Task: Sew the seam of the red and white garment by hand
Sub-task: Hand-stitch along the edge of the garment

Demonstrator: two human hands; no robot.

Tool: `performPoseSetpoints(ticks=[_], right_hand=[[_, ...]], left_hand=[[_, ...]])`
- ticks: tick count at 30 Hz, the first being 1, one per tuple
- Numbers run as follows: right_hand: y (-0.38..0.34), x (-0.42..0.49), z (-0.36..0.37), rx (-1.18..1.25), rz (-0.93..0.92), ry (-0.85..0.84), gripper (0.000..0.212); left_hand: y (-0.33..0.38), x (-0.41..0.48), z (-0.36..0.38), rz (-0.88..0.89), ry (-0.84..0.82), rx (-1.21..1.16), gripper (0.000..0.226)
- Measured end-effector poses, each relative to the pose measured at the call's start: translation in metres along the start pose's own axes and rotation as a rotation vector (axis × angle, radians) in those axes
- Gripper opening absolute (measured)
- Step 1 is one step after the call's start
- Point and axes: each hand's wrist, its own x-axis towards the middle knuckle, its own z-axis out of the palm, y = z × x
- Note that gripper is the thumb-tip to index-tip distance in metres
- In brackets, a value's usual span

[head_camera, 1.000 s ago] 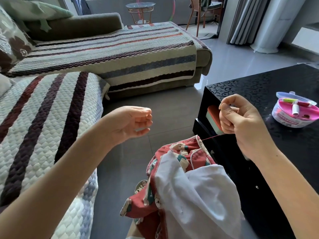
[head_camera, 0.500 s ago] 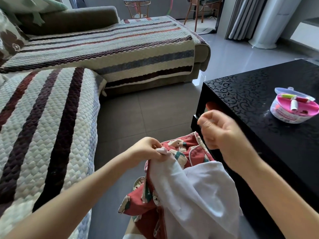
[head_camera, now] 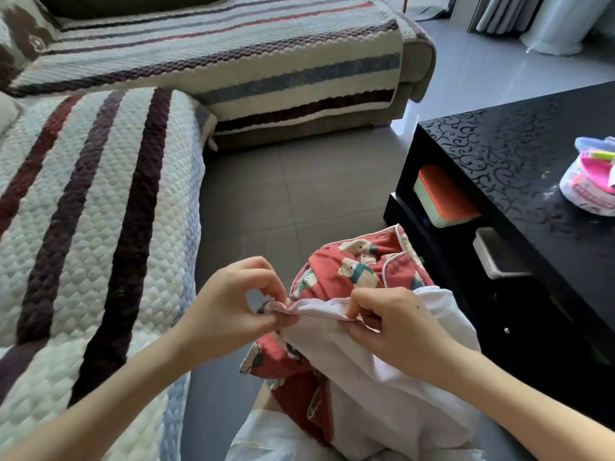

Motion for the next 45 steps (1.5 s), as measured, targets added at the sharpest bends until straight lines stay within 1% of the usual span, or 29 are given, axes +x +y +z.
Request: performPoseSetpoints(ticks=[3, 5, 7, 9, 11, 13, 14, 15, 17, 19, 21, 22, 25, 27, 29, 31, 33, 35, 36, 38, 40, 43, 45], right_hand=[[0.001, -0.004, 0.001, -0.106, -0.119, -0.059, 0.01], [0.005, -0.007, 0.003, -0.153, -0.157, -0.123, 0.016], [0.005, -0.011, 0.0, -0.163, -0.16, -0.211, 0.016], [0.0, -0.013, -0.007, -0.082, -0.133, -0.313, 0.013], [-0.007, -0.009, -0.015, 0.102, -0.084, -0.342, 0.018], [-0.013, 0.0, -0.019, 0.335, 0.029, -0.219, 0.026], [-0.013, 0.005, -0.019, 0.397, 0.07, -0.139, 0.028], [-0.015, 0.011, -0.018, 0.395, 0.092, -0.092, 0.027], [-0.019, 0.02, -0.011, 0.276, 0.123, -0.122, 0.018], [-0.023, 0.027, 0.0, 0.164, 0.154, -0.224, 0.013], [-0.028, 0.034, 0.01, 0.093, 0.157, -0.345, 0.023], [-0.031, 0.037, 0.014, 0.092, 0.17, -0.398, 0.029], [-0.039, 0.045, 0.017, 0.147, 0.274, -0.529, 0.031], [-0.042, 0.049, 0.018, 0.143, 0.306, -0.653, 0.022], [-0.044, 0.051, 0.022, 0.141, 0.352, -0.711, 0.008], [-0.046, 0.053, 0.024, 0.212, 0.432, -0.675, 0.006], [-0.046, 0.055, 0.02, 0.301, 0.508, -0.567, 0.005], [-0.043, 0.058, 0.009, 0.421, 0.548, -0.457, 0.014], [-0.04, 0.06, 0.002, 0.488, 0.545, -0.412, 0.021], [-0.035, 0.066, -0.013, 0.618, 0.552, -0.335, 0.03], [-0.034, 0.074, -0.032, 0.728, 0.562, -0.292, 0.024], [-0.035, 0.084, -0.057, 0.819, 0.5, -0.301, 0.027], [-0.038, 0.09, -0.071, 0.836, 0.458, -0.285, 0.029]], left_hand=[[-0.001, -0.011, -0.004, 0.108, -0.03, 0.046, 0.017], [-0.003, -0.017, -0.005, 0.203, -0.035, 0.147, 0.015], [-0.004, -0.02, -0.004, 0.344, -0.019, 0.28, 0.013], [-0.005, -0.024, 0.0, 0.48, 0.005, 0.345, 0.013], [-0.002, -0.027, 0.003, 0.575, 0.028, 0.367, 0.015], [0.002, -0.03, 0.005, 0.63, 0.048, 0.382, 0.019], [0.003, -0.03, 0.005, 0.648, 0.057, 0.388, 0.019], [0.004, -0.031, 0.005, 0.662, 0.062, 0.396, 0.018], [0.004, -0.033, 0.004, 0.689, 0.069, 0.415, 0.015], [0.004, -0.034, 0.004, 0.708, 0.074, 0.434, 0.013], [0.003, -0.035, 0.003, 0.715, 0.083, 0.45, 0.013], [0.003, -0.036, 0.003, 0.714, 0.087, 0.455, 0.014], [0.003, -0.037, 0.001, 0.712, 0.095, 0.46, 0.012], [0.003, -0.037, 0.0, 0.714, 0.096, 0.469, 0.013], [0.004, -0.037, -0.001, 0.714, 0.1, 0.492, 0.017], [0.005, -0.037, -0.001, 0.712, 0.103, 0.488, 0.015], [0.005, -0.037, -0.003, 0.694, 0.112, 0.467, 0.014], [0.001, -0.037, -0.004, 0.634, 0.092, 0.434, 0.019], [-0.003, -0.035, -0.005, 0.587, 0.068, 0.415, 0.016], [-0.011, -0.028, -0.008, 0.454, 0.002, 0.359, 0.021], [-0.018, -0.018, -0.014, 0.295, -0.064, 0.241, 0.018], [-0.021, -0.003, -0.021, 0.112, -0.137, 0.032, 0.016], [-0.019, 0.01, -0.023, 0.033, -0.175, -0.03, 0.018]])
